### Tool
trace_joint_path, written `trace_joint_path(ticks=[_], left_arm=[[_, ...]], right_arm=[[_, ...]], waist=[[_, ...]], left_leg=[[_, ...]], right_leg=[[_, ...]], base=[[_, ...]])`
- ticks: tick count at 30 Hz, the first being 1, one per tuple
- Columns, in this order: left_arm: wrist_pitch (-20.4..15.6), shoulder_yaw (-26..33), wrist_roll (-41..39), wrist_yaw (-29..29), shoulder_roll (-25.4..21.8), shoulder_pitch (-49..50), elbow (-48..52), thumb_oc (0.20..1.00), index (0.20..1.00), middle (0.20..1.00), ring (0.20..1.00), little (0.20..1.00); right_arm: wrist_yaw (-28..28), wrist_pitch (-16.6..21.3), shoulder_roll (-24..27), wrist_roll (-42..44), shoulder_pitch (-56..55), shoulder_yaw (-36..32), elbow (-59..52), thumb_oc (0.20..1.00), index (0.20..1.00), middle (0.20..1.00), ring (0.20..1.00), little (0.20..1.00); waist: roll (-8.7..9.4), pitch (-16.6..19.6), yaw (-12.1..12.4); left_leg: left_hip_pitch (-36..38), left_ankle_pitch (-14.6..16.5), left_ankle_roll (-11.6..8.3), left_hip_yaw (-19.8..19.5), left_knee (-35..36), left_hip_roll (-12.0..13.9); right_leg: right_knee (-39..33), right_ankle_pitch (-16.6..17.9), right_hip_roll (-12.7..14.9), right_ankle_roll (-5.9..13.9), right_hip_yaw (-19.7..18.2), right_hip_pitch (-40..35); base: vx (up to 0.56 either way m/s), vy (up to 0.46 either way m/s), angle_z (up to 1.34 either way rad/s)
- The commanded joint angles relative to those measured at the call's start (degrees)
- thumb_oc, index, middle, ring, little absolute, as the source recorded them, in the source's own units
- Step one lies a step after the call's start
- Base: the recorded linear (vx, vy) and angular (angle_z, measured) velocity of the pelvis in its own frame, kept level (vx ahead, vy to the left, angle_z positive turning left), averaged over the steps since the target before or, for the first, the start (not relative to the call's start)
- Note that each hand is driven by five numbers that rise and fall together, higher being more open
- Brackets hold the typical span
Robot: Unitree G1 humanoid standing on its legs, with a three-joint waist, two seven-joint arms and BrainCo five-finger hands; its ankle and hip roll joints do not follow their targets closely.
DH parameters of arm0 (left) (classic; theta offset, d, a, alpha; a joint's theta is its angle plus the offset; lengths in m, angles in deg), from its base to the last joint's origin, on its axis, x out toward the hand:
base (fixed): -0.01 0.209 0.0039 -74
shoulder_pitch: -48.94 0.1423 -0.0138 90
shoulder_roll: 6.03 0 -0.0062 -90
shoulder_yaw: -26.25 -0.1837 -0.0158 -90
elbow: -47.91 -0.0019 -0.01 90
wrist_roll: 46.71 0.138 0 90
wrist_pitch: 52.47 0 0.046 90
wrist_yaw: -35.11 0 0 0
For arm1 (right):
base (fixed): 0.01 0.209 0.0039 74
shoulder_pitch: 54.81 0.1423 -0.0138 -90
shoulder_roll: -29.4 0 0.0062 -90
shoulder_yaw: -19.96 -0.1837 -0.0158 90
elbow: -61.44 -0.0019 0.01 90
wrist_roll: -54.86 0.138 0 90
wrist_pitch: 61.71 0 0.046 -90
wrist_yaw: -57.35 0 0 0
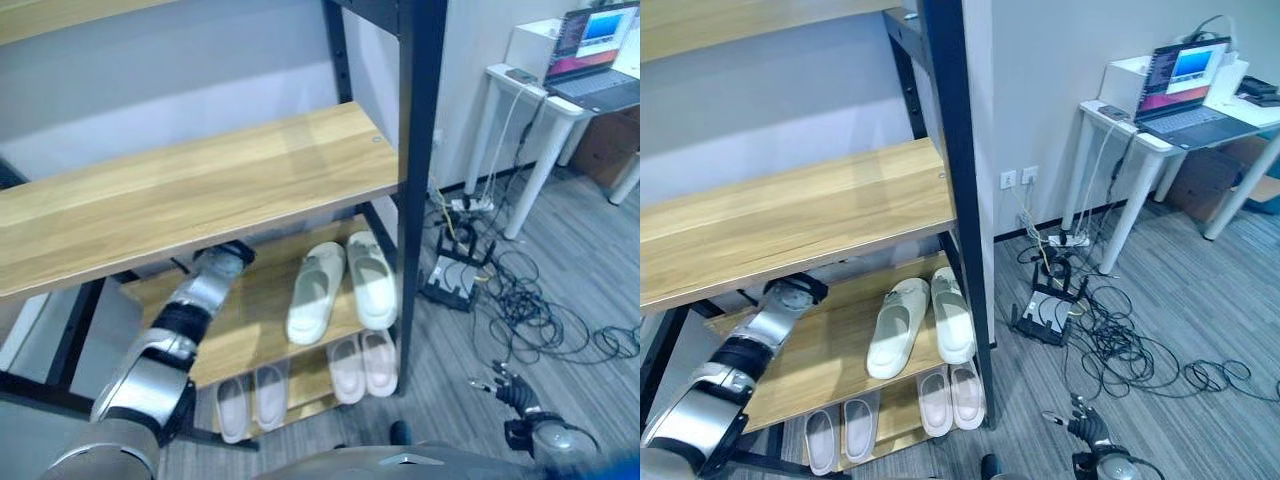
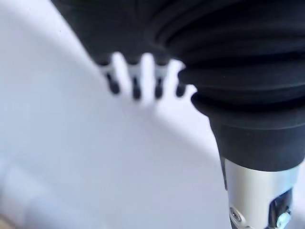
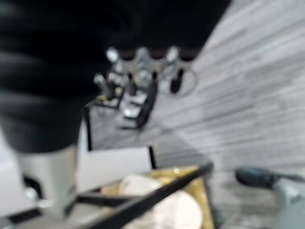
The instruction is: Arrange the slippers neatly on the shoe rack.
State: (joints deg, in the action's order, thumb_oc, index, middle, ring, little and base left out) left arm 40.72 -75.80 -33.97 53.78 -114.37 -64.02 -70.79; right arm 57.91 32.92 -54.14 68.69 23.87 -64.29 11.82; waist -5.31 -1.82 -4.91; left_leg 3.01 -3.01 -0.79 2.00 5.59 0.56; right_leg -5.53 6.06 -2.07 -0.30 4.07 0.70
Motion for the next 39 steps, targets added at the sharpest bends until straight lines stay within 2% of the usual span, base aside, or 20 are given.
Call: trace_joint_path(ticks=[1, 2, 6, 10, 19, 21, 31, 39], left_arm=[[0.6, 4.8, 8.7, -1.9, -1.9, 4.5, 0.6, 1.0, 1.0, 1.0, 1.0, 1.0], [0.9, 8.4, 12.5, -2.8, -2.3, 11.1, 5.0, 1.0, 1.0, 1.0, 1.0, 1.0], [0.4, 12.1, 16.1, -3.5, -1.0, 18.9, 9.6, 1.0, 1.0, 1.0, 1.0, 1.0], [-0.7, 12.2, 14.5, -3.9, 1.4, 21.4, 10.9, 1.0, 1.0, 1.0, 1.0, 1.0], [-5.2, 6.2, 6.2, -4.2, 5.8, 20.6, 13.4, 1.0, 1.0, 1.0, 1.0, 1.0], [-5.4, 4.9, 4.6, -5.1, 6.2, 20.1, 13.4, 1.0, 1.0, 1.0, 1.0, 1.0], [-6.4, 0.4, -8.8, -12.3, 10.4, 22.0, 12.8, 1.0, 1.0, 1.0, 1.0, 1.0], [-6.0, -2.6, -13.2, -14.9, 12.3, 22.6, 10.7, 1.0, 1.0, 1.0, 1.0, 1.0]], right_arm=[[0.6, 1.1, -2.2, -1.6, -0.5, -0.6, -0.8, 1.0, 1.0, 1.0, 1.0, 1.0], [0.9, 0.9, -2.7, -2.1, -1.0, -1.3, -1.0, 1.0, 1.0, 1.0, 1.0, 1.0], [1.2, 0.6, -3.1, -2.6, -1.3, -1.3, -1.0, 1.0, 1.0, 1.0, 1.0, 1.0], [1.1, 0.6, -3.2, -3.0, -1.2, -0.8, -0.7, 1.0, 1.0, 1.0, 1.0, 1.0], [-0.3, 1.6, -3.0, -2.5, 0.4, 0.6, 0.3, 1.0, 1.0, 1.0, 1.0, 1.0], [-0.5, 1.6, -2.9, -2.4, 0.9, 0.7, 0.7, 1.0, 1.0, 1.0, 1.0, 1.0], [-0.4, 0.8, -2.4, -1.7, 1.4, 0.7, 2.1, 1.0, 1.0, 1.0, 1.0, 1.0], [-0.3, 0.7, -2.3, -1.4, 2.4, 1.5, 3.1, 1.0, 1.0, 1.0, 1.0, 1.0]], waist=[[1.88, 0.0, 1.1], [2.04, -0.1, 1.6], [2.45, -0.4, 2.2], [2.59, -0.4, 2.3], [2.2, -0.7, 2.2], [2.03, -1.0, 2.1], [1.03, -0.8, 1.4], [0.99, -0.6, 1.1]], left_leg=[[-0.8, 3.9, -1.4, -1.8, -0.6, 0.7], [-0.7, 4.1, -1.35, -1.9, -0.6, 0.7], [-0.6, 4.2, -1.29, -2.2, -0.6, 0.7], [-0.2, 4.7, -1.22, -2.3, -0.6, 0.8], [-0.3, 4.5, -0.96, -2.8, -0.6, 0.5], [-0.7, 3.8, -0.89, -2.8, -0.6, 0.3], [-0.1, 4.4, -0.73, -2.2, -0.6, 0.3], [0.1, 4.4, -0.71, -2.0, -0.6, 0.4]], right_leg=[[0.5, -5.7, 5.4, 7.04, 1.5, -1.8], [0.5, -5.8, 5.3, 6.84, 1.6, -2.0], [0.5, -5.9, 5.3, 6.57, 1.7, -2.3], [0.5, -6.4, 5.2, 6.5, 1.7, -2.8], [0.5, -6.3, 5.4, 6.5, 2.1, -2.9], [0.5, -5.7, 5.6, 6.57, 2.1, -2.4], [0.5, -6.0, 5.6, 6.75, 1.8, -2.7], [0.5, -6.0, 5.5, 6.75, 1.6, -2.8]], base=[[-0.02, 0.009, 0.13], [-0.02, 0.008, 0.15], [-0.01, 0.004, 0.04], [0.0, -0.001, 0.05], [0.0, 0.0, 0.0], [-0.04, 0.005, 0.01], [0.0, 0.0, 0.0], [0.0, 0.0, 0.0]])
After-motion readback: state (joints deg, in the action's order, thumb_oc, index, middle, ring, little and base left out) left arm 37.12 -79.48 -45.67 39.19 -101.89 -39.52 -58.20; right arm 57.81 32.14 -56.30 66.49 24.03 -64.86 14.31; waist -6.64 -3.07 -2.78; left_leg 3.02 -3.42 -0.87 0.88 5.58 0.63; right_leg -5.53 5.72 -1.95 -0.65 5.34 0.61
